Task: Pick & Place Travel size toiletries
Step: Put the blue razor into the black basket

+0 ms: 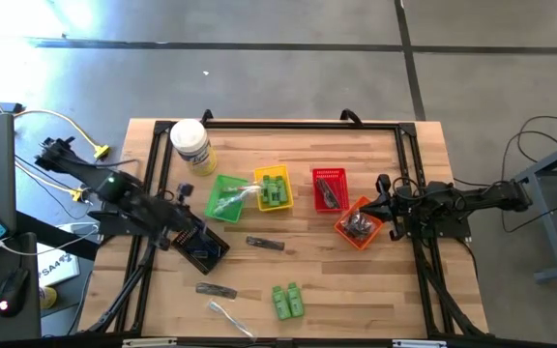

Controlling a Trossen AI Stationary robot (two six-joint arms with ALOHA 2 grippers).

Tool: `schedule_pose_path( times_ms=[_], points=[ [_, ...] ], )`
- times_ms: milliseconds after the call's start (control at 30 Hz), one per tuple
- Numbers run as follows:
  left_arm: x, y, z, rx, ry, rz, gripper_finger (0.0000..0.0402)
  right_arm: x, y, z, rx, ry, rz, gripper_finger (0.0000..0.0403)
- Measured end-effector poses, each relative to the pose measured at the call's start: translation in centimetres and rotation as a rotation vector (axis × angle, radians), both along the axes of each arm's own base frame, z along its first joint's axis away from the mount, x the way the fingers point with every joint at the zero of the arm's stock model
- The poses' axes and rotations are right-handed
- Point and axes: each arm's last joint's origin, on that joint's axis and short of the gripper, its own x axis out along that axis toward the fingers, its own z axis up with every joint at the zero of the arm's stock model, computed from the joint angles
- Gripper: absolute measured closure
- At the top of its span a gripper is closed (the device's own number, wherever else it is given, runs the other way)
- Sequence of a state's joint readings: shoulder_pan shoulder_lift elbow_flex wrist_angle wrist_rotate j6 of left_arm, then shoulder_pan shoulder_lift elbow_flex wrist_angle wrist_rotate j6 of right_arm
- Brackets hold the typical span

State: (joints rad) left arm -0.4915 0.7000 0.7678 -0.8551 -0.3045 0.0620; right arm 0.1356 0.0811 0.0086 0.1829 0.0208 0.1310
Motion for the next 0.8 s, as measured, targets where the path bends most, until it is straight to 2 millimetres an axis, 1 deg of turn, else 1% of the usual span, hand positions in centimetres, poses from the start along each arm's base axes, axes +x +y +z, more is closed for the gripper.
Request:
schedule_pose_path(
  times_ms=[133, 233, 400, 500, 600, 800],
  points=[
    [2.0, -1.1, -0.5, 0.08, 0.209, 0.036, 0.038, 0.0, 0.0, 0.0, 0.0, 0.001, -0.001, 0.04],
    [3.6, -2.0, -1.0, 0.106, 0.37, 0.051, 0.038, 0.0, 0.0, 0.0, 0.0, 0.002, -0.001, 0.04],
    [6.1, -3.7, -2.5, 0.127, 0.598, 0.047, 0.038, 0.0, 0.0, 0.0, 0.003, 0.003, 0.0, 0.04],
    [6.8, -4.2, -3.9, 0.138, 0.739, 0.053, 0.038, 0.0, 0.0, -0.1, 0.003, 0.007, 0.01, 0.04],
    [7.2, -4.6, -5.2, 0.153, 0.843, 0.062, 0.038, 0.0, 0.1, -0.1, 0.004, 0.009, 0.03, 0.04],
    [7.8, -5.0, -6.4, 0.16, 0.91, 0.061, 0.038, 0.0, 0.1, -0.1, 0.03, 0.013, 0.035, 0.04]
  ],
)
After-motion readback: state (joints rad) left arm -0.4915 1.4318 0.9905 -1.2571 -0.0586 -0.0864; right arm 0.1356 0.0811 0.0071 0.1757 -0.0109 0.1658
